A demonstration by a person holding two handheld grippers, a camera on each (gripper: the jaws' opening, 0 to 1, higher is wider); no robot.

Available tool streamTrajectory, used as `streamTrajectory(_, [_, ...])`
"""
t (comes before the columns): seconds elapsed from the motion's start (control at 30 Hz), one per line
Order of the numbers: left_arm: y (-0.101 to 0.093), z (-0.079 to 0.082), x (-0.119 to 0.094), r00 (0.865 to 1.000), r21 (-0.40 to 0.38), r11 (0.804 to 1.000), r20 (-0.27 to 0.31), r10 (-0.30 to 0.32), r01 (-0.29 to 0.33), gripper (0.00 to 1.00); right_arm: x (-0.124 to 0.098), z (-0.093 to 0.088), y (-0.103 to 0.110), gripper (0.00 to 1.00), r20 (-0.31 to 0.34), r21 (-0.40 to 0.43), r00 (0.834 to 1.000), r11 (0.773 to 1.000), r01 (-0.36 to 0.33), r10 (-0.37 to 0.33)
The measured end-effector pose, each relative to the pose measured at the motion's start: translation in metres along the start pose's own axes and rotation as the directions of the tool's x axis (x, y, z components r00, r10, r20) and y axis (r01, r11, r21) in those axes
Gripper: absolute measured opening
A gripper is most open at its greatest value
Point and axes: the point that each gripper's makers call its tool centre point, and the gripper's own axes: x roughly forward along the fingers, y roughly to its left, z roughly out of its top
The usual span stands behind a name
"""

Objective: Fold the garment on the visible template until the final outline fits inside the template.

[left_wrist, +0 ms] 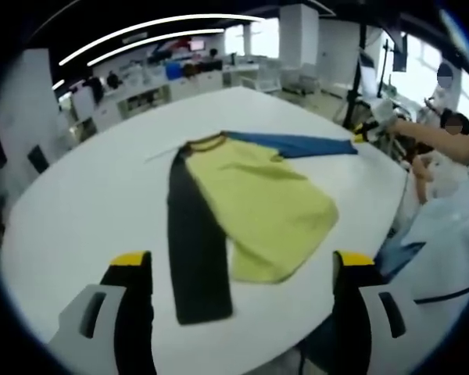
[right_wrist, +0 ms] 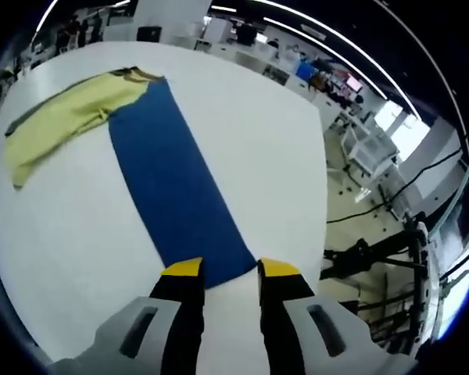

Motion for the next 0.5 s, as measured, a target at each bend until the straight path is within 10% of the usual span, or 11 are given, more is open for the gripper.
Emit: streamTrajectory(0.5, [0.016, -0.014, -0.016, 1.000, -0.021, 0.999, 0.004, 0.026, -0.026, 0.92, -0.005, 0.024, 0.035, 0.41, 0.054, -0.002, 0.997, 0.998, -0.060, 0.060])
